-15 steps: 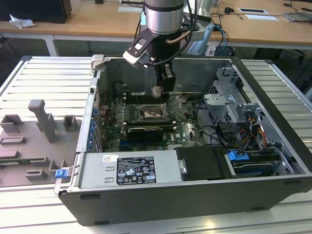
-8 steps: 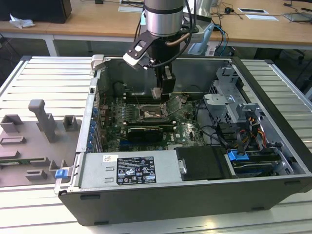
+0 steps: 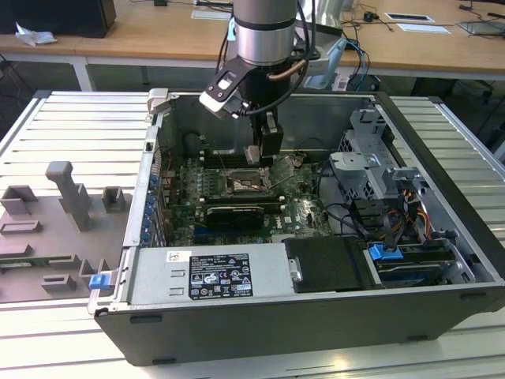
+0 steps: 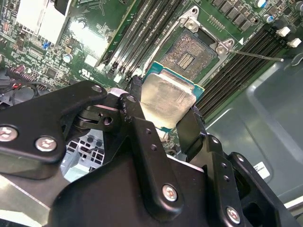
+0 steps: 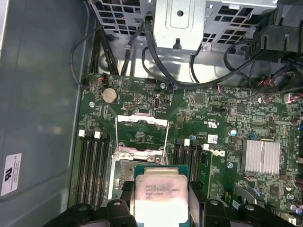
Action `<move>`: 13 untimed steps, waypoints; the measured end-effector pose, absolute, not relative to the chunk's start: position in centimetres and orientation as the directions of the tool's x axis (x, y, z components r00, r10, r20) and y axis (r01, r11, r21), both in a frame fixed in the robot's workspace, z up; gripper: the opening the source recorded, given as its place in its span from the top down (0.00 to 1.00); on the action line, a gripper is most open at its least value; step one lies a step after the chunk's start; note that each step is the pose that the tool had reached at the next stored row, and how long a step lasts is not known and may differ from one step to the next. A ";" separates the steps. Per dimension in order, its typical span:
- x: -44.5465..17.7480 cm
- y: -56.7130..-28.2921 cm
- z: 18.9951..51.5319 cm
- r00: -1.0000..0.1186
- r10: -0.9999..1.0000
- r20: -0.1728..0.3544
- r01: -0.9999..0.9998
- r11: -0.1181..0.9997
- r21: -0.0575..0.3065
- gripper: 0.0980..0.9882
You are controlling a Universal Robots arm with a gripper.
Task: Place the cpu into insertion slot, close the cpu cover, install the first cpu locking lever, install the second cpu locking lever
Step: 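Place the cpu into insertion slot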
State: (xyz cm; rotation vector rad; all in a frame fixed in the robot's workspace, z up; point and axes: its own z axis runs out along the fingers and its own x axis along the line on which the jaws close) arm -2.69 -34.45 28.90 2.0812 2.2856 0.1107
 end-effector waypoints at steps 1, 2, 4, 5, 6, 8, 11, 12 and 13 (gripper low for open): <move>-2.7 -34.5 28.9 -0.094 0.996 0.012 0.992 0.092 0.085 0.50; -2.7 -34.4 28.8 -0.093 0.996 0.012 0.992 0.092 0.085 0.50; -2.7 -34.4 28.6 -0.092 0.996 0.012 0.992 0.091 0.085 0.50; -2.7 -34.4 28.5 -0.092 0.996 0.012 0.992 0.090 0.085 0.50; -2.7 -34.4 28.5 -0.092 0.996 0.012 0.992 0.090 0.085 0.50; -2.7 -34.5 28.4 -0.091 0.996 0.012 0.992 0.089 0.084 0.50; -2.7 -34.4 28.3 -0.090 0.996 0.013 0.993 0.089 0.084 0.50; -2.7 -34.5 28.3 -0.090 0.996 0.012 0.993 0.089 0.083 0.50; -2.7 -34.5 28.3 -0.090 0.996 0.013 0.993 0.089 0.083 0.50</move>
